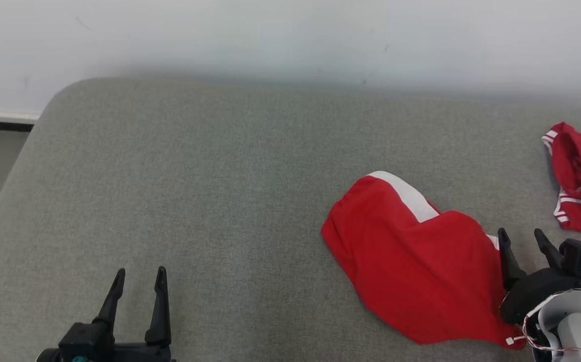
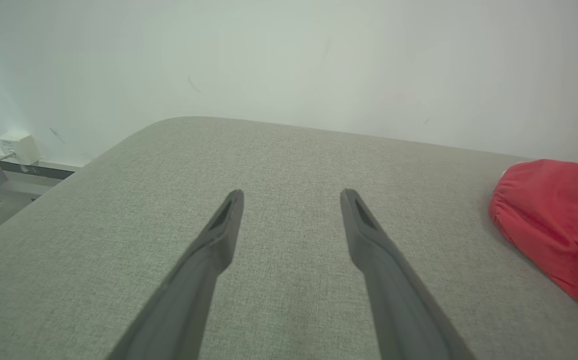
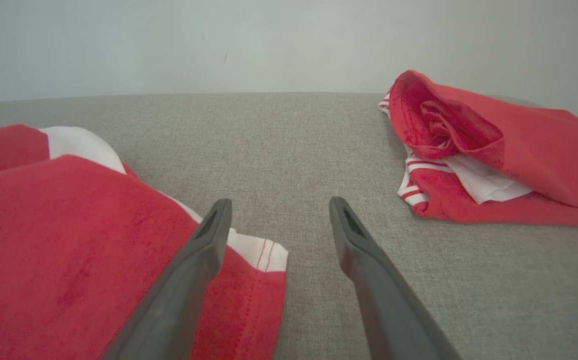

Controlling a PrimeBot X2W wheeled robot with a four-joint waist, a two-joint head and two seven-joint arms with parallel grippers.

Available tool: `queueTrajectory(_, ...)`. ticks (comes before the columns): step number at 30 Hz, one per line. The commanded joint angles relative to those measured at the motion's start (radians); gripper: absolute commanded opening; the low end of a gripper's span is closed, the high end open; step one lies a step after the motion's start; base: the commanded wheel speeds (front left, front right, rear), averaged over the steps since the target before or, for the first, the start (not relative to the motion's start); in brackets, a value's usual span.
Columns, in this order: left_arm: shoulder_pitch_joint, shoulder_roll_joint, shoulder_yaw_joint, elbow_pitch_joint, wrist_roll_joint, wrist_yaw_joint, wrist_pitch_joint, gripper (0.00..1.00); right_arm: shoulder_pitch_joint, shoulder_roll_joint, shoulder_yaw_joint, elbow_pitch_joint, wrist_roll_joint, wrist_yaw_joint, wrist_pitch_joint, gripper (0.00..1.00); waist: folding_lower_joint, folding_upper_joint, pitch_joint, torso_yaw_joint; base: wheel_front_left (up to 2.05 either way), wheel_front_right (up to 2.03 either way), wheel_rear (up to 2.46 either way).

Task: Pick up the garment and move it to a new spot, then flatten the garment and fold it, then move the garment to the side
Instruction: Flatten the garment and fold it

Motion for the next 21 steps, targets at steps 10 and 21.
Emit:
queueTrajectory(10, -0.043, 0.002, -0.005, 0.007, -0.012, 0.001, -0.003, 1.0, -0.104, 0.021, 0.033, 0.218, 0.0, -0.002, -0.005, 0.0, -0.0001, -0.0001, 0.046, 0.03, 0.0, 0.0, 0.0)
queueTrajectory(21, -0.024, 0.005, 0.009, 0.02, -0.009, 0.001, -0.003, 1.0, -0.184, 0.014, 0.108, 0.198, 0.014, -0.002, -0.113, 0.0, -0.0001, -0.0001, -0.006, 0.012, 0.0, 0.0, 0.0)
